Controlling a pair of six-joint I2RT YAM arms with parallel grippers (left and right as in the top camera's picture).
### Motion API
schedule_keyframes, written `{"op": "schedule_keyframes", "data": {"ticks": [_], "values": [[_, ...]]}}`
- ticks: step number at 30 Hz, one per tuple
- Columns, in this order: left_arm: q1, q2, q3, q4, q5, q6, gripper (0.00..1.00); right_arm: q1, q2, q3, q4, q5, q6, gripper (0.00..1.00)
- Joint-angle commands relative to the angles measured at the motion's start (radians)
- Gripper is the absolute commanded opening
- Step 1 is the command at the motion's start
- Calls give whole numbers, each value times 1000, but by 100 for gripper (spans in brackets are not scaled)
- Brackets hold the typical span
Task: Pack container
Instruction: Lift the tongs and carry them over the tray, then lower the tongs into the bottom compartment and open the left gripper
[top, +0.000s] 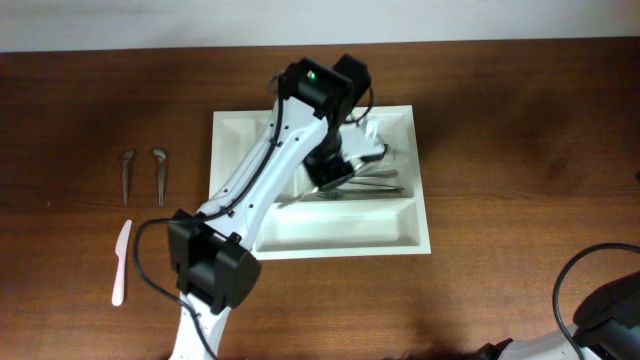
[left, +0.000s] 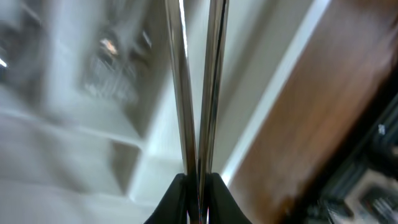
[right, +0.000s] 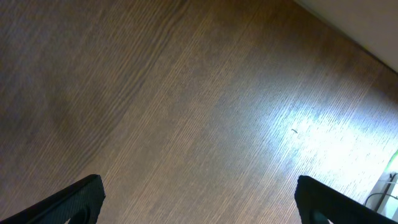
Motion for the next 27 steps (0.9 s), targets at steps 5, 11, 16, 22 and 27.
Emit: {"op": "schedule_keyframes", "data": {"ticks": [5,11,16,22,27], "values": [[0,-41,-186,24,2,40,2,-3,2,-8,2,5,3,99],[-16,-41,-296,108,2,92,6,-3,2,-8,2,5,3,99],[-40,-41,-334,196,3,147,6,-3,2,-8,2,5,3,99],[-72,-41,-342,237,4,209,10,-3,2,-8,2,5,3,99],[-110,-40,-348,249,21,249,10,-3,2,-8,2,5,3,99]]}}
